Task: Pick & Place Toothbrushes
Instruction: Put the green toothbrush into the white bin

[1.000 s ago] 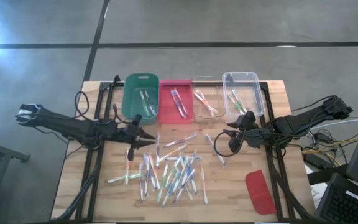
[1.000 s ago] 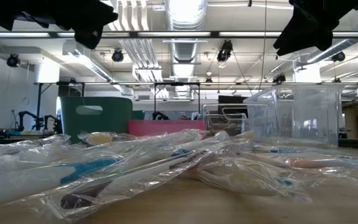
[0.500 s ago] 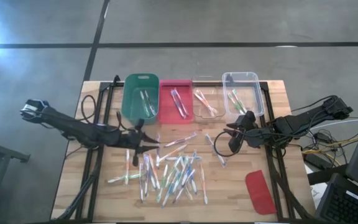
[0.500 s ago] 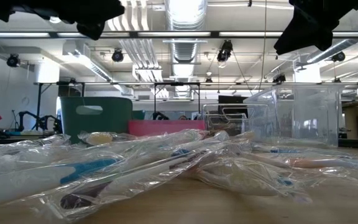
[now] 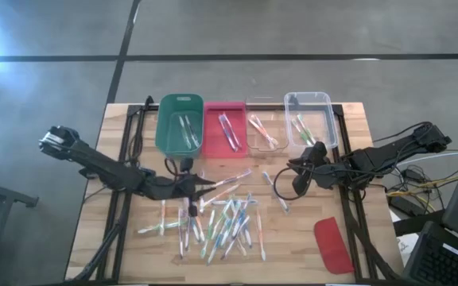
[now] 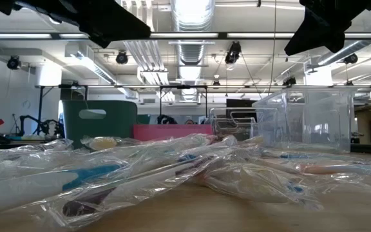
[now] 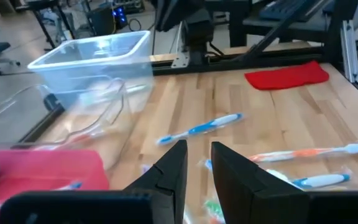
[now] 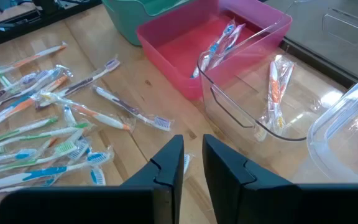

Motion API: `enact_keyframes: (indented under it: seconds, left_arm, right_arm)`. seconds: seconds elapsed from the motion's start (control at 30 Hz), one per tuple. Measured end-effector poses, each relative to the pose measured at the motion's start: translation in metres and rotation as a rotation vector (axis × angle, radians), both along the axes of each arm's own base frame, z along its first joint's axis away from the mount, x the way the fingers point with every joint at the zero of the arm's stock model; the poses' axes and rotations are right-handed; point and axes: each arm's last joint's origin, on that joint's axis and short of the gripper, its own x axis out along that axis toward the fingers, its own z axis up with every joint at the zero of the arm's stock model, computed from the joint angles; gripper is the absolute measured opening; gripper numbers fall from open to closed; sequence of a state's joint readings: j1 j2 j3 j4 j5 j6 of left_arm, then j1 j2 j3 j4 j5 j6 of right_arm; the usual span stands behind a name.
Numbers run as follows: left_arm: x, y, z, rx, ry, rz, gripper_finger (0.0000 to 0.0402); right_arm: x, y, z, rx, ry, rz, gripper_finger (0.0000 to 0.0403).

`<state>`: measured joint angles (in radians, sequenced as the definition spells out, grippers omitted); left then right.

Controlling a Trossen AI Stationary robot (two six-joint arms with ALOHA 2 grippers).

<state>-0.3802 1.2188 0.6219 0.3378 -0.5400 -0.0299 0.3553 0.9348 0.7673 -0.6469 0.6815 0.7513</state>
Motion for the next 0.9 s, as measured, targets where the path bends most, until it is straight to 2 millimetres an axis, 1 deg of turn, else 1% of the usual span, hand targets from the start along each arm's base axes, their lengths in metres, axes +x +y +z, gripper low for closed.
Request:
enact_keyframes:
  seconds: [0.1,0.23,0.4,0.5,0.63,0.7,0.9]
  left_arm:
    - [0.011,-0.008,-0.002,0.01,0.02,-0.01,0.0078]
    - [0.027,-0.02,-0.012,0.023,0.065,-0.024,0.0078]
    - [0.045,-0.028,-0.032,0.043,0.137,-0.02,0.0078]
    - [0.052,-0.031,-0.047,0.006,0.17,0.017,0.0078]
    - [0.058,-0.033,-0.064,-0.038,0.207,0.056,0.0078]
    - [0.059,-0.034,-0.068,-0.067,0.212,0.068,0.0078]
    - [0.058,-0.038,-0.067,-0.136,0.186,0.099,0.0078]
  right_arm:
    - [0.0,0.0,0.0,0.0,0.0,0.0,0.0045]
    - [0.0,0.0,0.0,0.0,0.0,0.0,0.0038]
    - [0.0,0.0,0.0,0.001,-0.002,0.0,0.0034]
    - [0.0,0.0,0.0,0.001,-0.003,0.0,0.0036]
    - [0.0,0.0,0.0,0.002,-0.003,0.0,0.0045]
    - [0.0,0.0,0.0,0.001,-0.002,0.0,0.0051]
    - [0.0,0.0,0.0,0.001,-0.002,0.0,0.0071]
